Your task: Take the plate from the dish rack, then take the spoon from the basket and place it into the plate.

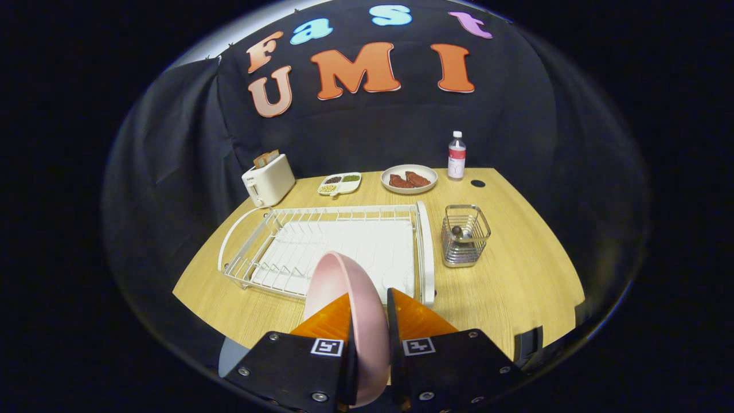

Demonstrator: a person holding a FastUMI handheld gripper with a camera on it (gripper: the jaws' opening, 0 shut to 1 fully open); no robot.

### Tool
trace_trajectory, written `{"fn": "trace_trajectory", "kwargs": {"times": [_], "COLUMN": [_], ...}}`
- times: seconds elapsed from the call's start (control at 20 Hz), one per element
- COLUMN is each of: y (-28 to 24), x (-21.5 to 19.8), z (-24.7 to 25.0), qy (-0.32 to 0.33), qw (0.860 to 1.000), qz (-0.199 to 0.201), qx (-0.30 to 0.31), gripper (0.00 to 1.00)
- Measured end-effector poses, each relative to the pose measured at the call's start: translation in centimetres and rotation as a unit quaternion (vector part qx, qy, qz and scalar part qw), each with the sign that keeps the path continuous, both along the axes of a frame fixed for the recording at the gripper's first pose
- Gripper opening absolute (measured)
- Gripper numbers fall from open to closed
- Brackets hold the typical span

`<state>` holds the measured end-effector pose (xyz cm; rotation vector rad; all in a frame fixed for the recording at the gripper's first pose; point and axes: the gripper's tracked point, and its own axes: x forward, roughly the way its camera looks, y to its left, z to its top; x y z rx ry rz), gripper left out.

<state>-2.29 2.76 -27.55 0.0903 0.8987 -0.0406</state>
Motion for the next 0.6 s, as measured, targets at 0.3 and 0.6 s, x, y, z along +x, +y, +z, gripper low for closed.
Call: {"fn": "trace_trajectory", "kwargs": {"times": [0.3, 0.6], "y": [0.0, -0.8], "x": [-2.5, -4.2], "z": [-3.7, -7.2], "qy": [0.016, 0.020], "qw": [0.995, 0.987], "qz": [-0.036, -0.082], "qx": [0.090, 0.139], "gripper": [0.23, 0.23]}}
